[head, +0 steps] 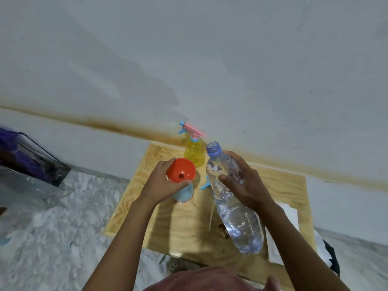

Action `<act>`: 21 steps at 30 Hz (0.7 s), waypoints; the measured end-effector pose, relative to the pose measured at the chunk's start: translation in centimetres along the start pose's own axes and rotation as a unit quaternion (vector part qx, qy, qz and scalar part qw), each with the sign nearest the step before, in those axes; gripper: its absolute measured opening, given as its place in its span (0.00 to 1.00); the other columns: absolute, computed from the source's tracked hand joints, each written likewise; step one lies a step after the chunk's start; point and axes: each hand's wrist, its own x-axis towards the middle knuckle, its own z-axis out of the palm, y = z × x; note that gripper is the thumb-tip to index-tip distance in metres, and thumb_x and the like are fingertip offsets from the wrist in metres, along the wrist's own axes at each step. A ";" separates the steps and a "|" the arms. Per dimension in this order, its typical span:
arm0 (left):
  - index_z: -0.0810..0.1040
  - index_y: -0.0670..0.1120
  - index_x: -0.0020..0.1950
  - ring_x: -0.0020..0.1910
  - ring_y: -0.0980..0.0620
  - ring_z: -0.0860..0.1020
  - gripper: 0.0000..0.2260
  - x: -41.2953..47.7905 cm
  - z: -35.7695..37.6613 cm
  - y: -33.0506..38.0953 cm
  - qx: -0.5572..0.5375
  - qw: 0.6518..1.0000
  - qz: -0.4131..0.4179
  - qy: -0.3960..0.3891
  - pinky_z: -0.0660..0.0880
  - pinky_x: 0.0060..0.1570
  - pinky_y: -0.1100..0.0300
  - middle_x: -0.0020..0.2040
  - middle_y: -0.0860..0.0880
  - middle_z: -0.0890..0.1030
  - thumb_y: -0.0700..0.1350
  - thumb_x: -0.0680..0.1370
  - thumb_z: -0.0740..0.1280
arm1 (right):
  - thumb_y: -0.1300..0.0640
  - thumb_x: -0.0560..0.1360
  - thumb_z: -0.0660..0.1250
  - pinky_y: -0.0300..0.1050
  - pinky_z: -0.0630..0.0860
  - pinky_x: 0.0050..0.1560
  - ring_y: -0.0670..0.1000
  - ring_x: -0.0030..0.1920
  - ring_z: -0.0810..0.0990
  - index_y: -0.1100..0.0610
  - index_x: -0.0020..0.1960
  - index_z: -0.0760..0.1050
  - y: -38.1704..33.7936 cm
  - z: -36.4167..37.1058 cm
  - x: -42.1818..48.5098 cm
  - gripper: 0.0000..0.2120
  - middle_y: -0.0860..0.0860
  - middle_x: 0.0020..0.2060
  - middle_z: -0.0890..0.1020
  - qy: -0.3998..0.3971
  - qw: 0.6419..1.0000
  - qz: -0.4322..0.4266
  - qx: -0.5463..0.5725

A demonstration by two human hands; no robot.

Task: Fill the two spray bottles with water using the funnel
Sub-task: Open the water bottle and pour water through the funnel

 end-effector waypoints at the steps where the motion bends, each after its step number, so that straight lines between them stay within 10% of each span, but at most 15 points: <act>1: 0.66 0.48 0.76 0.64 0.54 0.72 0.43 0.0 0.0 -0.1 0.001 1.000 0.005 0.000 0.70 0.64 0.59 0.65 0.52 0.71 0.57 0.66 0.80 | 0.33 0.69 0.66 0.53 0.81 0.52 0.47 0.48 0.84 0.28 0.68 0.62 0.1 0.2 0.0 0.29 0.50 0.50 0.85 -0.003 1.000 0.002 -0.004; 14: 0.71 0.49 0.72 0.59 0.53 0.74 0.40 0.1 0.3 -0.3 -0.010 0.998 0.048 0.030 0.73 0.57 0.59 0.61 0.52 0.74 0.56 0.64 0.81 | 0.35 0.70 0.65 0.33 0.71 0.40 0.31 0.38 0.78 0.36 0.71 0.64 -0.4 1.1 0.3 0.30 0.37 0.40 0.79 -0.073 0.995 0.033 -0.058; 21: 0.71 0.49 0.71 0.59 0.54 0.74 0.39 0.1 0.2 -0.9 -0.021 0.998 0.050 0.027 0.72 0.55 0.62 0.60 0.52 0.75 0.56 0.64 0.82 | 0.36 0.72 0.66 0.34 0.69 0.35 0.40 0.29 0.74 0.38 0.73 0.63 -0.2 2.2 0.0 0.31 0.46 0.28 0.76 -0.090 0.991 0.051 -0.085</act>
